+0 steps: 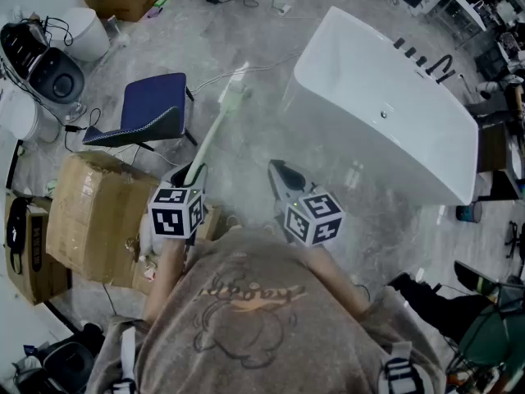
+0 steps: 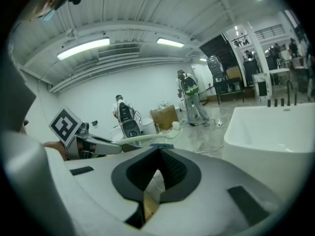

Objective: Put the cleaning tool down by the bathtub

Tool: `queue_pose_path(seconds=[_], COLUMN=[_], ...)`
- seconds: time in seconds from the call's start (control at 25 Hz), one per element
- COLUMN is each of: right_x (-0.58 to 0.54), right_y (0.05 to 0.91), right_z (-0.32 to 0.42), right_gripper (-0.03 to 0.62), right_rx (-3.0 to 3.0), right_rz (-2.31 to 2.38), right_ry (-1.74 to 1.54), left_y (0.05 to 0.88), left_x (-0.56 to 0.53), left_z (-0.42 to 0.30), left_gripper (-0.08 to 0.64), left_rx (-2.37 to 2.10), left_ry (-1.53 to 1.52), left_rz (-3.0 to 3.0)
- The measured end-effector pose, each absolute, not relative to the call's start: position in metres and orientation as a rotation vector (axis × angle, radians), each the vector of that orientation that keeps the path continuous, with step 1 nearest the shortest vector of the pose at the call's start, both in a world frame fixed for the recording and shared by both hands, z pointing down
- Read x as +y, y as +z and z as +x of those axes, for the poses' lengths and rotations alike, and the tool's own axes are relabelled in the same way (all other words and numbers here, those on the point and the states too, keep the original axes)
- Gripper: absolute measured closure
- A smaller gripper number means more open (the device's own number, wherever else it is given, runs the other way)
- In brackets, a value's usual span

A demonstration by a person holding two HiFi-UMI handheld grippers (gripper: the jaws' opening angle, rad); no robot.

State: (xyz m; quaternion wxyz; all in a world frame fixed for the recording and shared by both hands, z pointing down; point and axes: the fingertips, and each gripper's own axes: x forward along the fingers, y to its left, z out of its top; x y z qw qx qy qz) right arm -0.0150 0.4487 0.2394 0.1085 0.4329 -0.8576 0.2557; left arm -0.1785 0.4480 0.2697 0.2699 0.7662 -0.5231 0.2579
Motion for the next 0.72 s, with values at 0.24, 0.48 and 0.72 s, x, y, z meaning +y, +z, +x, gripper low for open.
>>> queue_pose_path(seconds=[0.24, 0.48, 0.72], right_x=[0.443, 0.434, 0.427], right_y=[0.223, 0.215, 0.224], right_z=[-0.020, -0.024, -0.027], right_gripper=[0.594, 0.592, 0.592], right_rx=[-2.543, -2.614, -2.576], right_rz=[1.292, 1.331, 1.361], right_ry=[0.630, 0.597, 0.633], left_y=[0.270, 0.269, 0.275], left_x=[0.447, 0.439, 0.429], left_z=[-0.179, -0.181, -0.189], left_gripper=[0.456, 0.456, 0.456], left_rx=[-1.398, -1.390, -1.369], left_ry=[0.660, 0.656, 0.655], left_rz=[2.074, 2.094, 2.113])
